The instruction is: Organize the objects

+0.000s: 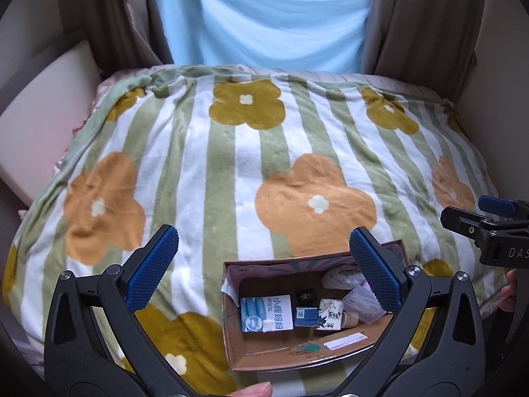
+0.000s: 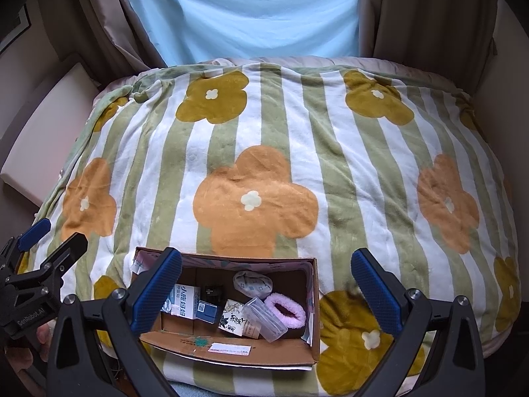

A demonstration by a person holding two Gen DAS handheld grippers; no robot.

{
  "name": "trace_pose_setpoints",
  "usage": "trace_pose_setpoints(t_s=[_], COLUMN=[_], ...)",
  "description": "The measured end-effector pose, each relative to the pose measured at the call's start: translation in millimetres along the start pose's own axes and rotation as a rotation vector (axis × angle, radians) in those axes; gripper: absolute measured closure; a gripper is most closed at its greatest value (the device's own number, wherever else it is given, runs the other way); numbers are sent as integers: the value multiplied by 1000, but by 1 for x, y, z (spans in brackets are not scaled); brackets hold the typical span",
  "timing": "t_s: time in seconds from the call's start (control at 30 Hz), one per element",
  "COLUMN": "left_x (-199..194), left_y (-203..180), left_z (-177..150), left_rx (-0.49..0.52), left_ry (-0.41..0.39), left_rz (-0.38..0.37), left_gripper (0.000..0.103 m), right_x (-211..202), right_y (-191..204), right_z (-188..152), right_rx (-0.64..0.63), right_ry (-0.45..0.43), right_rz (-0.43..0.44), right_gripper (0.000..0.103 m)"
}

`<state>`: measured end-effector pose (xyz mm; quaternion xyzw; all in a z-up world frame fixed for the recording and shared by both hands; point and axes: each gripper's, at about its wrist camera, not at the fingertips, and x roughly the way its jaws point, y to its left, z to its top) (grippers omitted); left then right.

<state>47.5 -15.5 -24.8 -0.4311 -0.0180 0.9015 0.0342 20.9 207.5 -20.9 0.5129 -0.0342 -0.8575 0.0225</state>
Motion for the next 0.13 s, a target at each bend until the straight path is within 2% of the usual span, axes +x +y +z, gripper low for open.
trace_pose_setpoints(t_s=[0.13], left_x=[2], left_y=[3], left_z=[-1], left_rx=[-15], left_ry=[6], left_rz=[-17], left_gripper=[0], right_x=[0], right_y=[0], right_z=[0], right_rx=[1], right_ry=[0], right_rz=[-1], right_gripper=[1])
